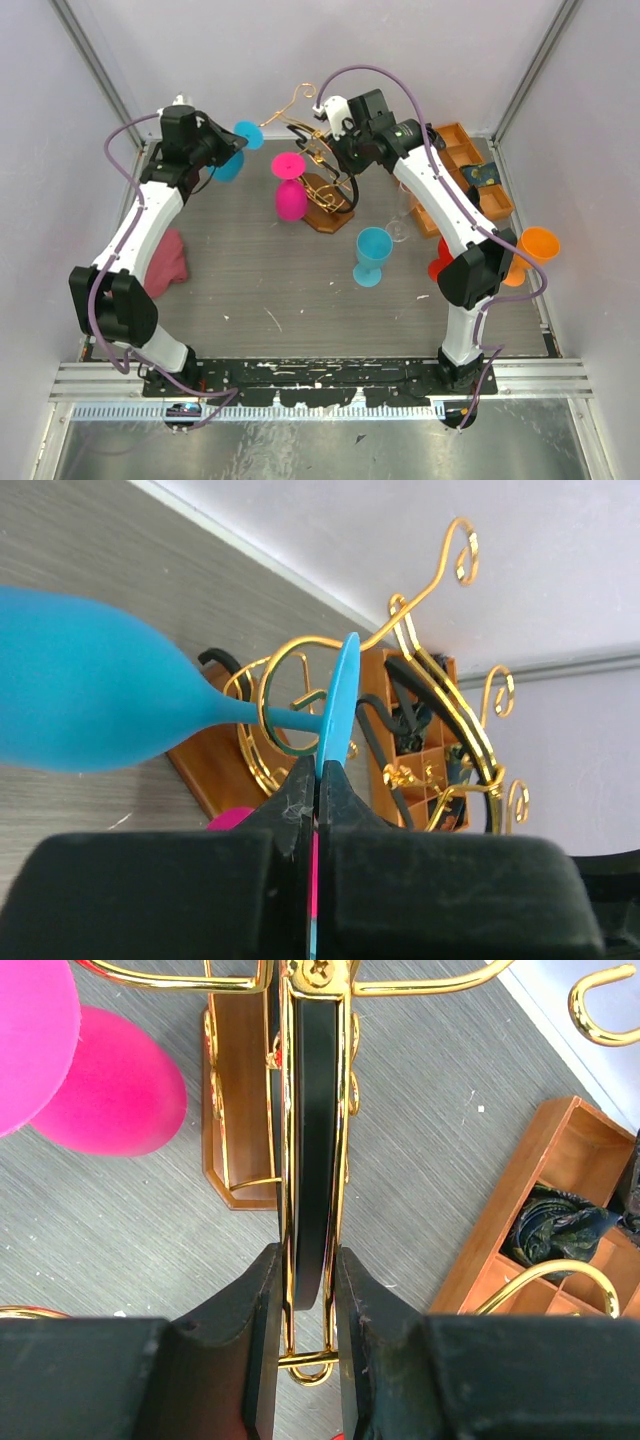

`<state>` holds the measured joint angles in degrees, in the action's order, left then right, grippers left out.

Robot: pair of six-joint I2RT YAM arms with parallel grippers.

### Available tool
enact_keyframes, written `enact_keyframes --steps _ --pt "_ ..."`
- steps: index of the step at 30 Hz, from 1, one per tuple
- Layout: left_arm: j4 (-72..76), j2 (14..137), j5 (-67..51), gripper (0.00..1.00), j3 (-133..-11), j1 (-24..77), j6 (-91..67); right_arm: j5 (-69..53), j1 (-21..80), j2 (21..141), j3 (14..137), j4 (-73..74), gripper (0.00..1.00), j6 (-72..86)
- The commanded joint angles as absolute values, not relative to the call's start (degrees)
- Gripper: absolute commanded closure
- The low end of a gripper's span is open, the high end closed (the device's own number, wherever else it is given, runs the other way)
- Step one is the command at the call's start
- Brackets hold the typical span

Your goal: Take the wine glass off the wine glass rack

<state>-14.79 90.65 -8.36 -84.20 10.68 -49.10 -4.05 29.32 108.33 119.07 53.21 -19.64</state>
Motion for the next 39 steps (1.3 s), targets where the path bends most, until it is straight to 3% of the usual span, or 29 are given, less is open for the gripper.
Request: enact_keyframes --steps 1,14,20,39 --pt "-12.10 88.11 -2.99 1.00 -83.78 9.07 -48.50 -5.49 29.90 101.91 121.45 49.04 0.93 -20.91" --pt "-2.73 92.18 -1.87 1.00 -83.98 6.42 -54.07 -7.12 29.84 102.48 122.47 50.07 0.94 -20.92" --pt "3.06 95.56 -10.10 1.00 -84.54 6.42 -59.39 -7.21 29.89 102.97 122.93 50.27 0.94 -21.01" --pt "27.11 91.35 -28.10 1.00 -69.86 6.33 -78.59 -5.11 29.95 104.24 123.47 50.28 0.92 -20.08"
